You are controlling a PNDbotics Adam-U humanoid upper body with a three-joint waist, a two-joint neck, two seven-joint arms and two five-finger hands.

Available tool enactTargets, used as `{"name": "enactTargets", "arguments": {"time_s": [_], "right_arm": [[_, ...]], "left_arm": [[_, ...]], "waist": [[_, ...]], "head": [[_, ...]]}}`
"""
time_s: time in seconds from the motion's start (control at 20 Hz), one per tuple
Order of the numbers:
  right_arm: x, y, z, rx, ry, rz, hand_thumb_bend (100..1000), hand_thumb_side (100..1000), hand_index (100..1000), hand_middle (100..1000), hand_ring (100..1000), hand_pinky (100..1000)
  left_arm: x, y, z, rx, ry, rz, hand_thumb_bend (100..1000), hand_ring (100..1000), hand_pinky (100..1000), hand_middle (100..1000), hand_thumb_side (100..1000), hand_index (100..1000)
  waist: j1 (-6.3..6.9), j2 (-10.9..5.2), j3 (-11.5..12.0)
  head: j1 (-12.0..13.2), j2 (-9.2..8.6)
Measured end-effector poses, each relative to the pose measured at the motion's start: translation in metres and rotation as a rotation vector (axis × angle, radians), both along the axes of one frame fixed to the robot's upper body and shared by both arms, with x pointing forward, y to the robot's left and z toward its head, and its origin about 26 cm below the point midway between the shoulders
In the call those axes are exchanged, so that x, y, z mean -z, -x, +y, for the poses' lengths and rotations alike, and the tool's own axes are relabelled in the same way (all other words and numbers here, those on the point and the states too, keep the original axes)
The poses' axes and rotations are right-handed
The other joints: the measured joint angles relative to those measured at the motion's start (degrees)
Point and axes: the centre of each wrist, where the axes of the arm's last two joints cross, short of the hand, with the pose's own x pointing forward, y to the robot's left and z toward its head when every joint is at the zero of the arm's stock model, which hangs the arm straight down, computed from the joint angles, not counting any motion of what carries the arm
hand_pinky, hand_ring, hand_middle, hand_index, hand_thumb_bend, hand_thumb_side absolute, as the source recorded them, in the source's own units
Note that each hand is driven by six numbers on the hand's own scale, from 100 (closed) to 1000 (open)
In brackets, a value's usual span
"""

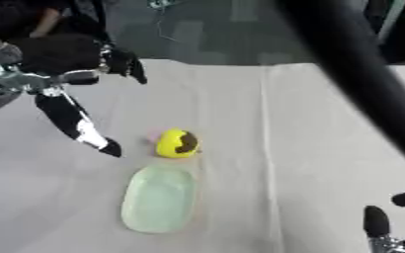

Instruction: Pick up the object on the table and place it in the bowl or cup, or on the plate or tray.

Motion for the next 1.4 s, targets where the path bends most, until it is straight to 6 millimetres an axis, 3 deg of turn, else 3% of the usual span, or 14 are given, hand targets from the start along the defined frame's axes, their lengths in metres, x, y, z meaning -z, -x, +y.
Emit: {"name": "enactTargets", "arguments": {"time_s": [0.35, 0.7, 1.0, 1.4], "right_arm": [[-0.004, -0.002, -0.005, -0.002, -0.014, -0.005, 455, 604, 420, 284, 330, 367], [-0.009, -0.005, -0.008, -0.01, -0.032, -0.017, 462, 607, 422, 284, 330, 368], [-0.015, -0.008, -0.013, -0.013, -0.053, -0.029, 470, 617, 427, 286, 330, 369], [-0.021, -0.012, -0.014, -0.025, -0.087, -0.042, 476, 626, 431, 288, 330, 369]], "left_arm": [[0.005, 0.0, -0.003, -0.001, 0.034, -0.023, 768, 694, 668, 758, 721, 821], [0.009, -0.001, -0.006, 0.013, 0.04, -0.06, 755, 688, 664, 756, 710, 817], [0.013, -0.001, -0.008, 0.005, 0.041, -0.068, 758, 674, 655, 740, 654, 803], [0.047, -0.017, -0.001, -0.07, 0.026, -0.032, 755, 664, 643, 727, 624, 791]], "waist": [[0.16, 0.01, -0.78], [0.31, 0.27, -1.56], [0.32, 0.67, -2.2], [0.02, 1.26, -3.32]], "head": [[0.61, -0.01], [3.2, 0.01], [4.29, -0.03], [4.88, -2.15]]}}
